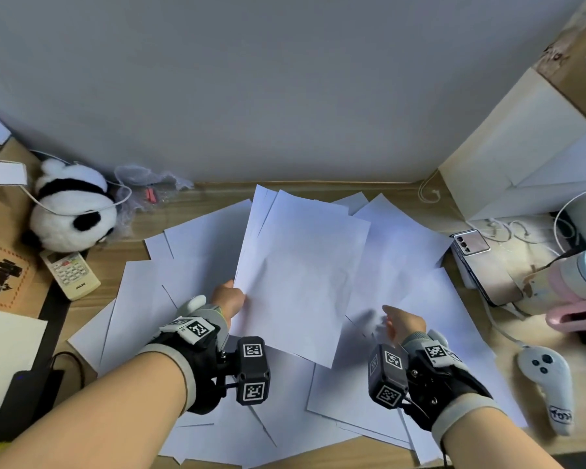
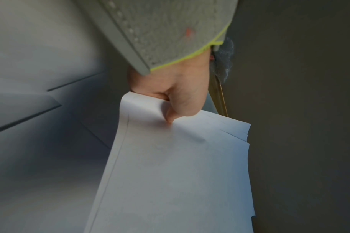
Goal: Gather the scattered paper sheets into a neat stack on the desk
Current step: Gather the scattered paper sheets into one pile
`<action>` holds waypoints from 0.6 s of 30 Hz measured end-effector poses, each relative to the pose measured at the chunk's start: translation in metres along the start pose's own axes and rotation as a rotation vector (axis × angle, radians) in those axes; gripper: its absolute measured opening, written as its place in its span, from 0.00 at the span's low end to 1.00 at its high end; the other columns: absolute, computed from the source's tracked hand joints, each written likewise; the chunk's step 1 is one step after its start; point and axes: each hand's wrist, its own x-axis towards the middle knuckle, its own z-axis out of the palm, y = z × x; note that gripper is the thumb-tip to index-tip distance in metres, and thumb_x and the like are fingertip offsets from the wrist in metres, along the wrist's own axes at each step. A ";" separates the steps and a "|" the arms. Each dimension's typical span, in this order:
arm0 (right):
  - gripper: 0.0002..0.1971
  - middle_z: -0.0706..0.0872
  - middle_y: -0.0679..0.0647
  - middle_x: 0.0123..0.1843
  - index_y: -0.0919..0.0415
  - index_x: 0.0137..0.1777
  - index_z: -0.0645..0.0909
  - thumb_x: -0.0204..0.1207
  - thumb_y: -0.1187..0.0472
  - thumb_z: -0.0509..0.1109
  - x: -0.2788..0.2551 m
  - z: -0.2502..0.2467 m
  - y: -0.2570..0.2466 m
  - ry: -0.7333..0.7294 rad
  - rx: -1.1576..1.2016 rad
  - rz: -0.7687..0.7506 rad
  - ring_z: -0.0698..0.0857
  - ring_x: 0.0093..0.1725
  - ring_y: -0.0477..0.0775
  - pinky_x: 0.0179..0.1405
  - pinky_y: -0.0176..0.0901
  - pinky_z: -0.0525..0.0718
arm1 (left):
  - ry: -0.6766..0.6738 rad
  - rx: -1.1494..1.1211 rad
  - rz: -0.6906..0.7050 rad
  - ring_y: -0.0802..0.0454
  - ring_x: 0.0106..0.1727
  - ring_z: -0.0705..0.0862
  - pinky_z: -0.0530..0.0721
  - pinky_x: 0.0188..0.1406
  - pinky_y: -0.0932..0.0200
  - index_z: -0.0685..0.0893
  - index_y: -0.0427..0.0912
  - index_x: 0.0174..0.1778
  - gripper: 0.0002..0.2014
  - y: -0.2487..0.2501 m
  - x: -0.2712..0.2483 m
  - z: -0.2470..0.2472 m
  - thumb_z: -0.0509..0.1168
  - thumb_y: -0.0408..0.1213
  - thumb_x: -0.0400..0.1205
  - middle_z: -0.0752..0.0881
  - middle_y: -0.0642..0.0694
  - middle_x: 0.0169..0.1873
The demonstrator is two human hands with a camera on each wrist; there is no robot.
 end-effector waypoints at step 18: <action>0.13 0.76 0.57 0.34 0.64 0.49 0.81 0.75 0.75 0.57 -0.027 -0.046 0.024 -0.376 -0.412 -0.235 0.73 0.32 0.54 0.28 0.38 0.70 | -0.075 0.036 -0.016 0.46 0.55 0.77 0.73 0.54 0.59 0.76 0.31 0.70 0.20 -0.004 -0.019 0.051 0.55 0.20 0.81 0.81 0.40 0.58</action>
